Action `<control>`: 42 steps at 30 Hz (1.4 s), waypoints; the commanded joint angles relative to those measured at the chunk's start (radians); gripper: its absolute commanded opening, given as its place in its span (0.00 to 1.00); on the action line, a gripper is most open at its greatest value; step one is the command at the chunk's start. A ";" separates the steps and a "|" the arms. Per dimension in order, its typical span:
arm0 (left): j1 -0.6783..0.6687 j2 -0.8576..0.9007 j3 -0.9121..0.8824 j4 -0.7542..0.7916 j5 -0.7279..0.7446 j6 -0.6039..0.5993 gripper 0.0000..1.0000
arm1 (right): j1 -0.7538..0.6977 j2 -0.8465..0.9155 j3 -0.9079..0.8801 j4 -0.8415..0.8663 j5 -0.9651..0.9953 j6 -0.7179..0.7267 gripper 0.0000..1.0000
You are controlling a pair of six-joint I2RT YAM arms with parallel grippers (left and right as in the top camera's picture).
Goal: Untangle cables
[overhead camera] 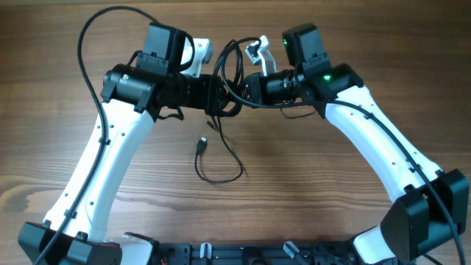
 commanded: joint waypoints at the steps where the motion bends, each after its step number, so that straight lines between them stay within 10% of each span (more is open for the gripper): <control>1: -0.001 0.021 -0.009 0.003 0.061 0.111 0.62 | -0.001 -0.038 0.011 0.020 -0.109 -0.035 0.04; 22: -0.003 0.138 -0.009 0.045 0.277 0.237 0.54 | -0.087 -0.037 0.011 0.024 -0.262 -0.033 0.04; 29: -0.051 0.172 -0.009 0.104 0.304 0.236 0.37 | -0.087 -0.037 0.011 0.031 -0.289 -0.031 0.04; 33: -0.079 0.180 -0.009 0.140 0.295 0.235 0.06 | -0.087 -0.037 0.011 0.031 -0.290 -0.008 0.04; 42: -0.078 0.180 -0.009 0.190 0.132 0.038 0.04 | -0.089 -0.037 0.011 0.027 -0.243 -0.007 0.04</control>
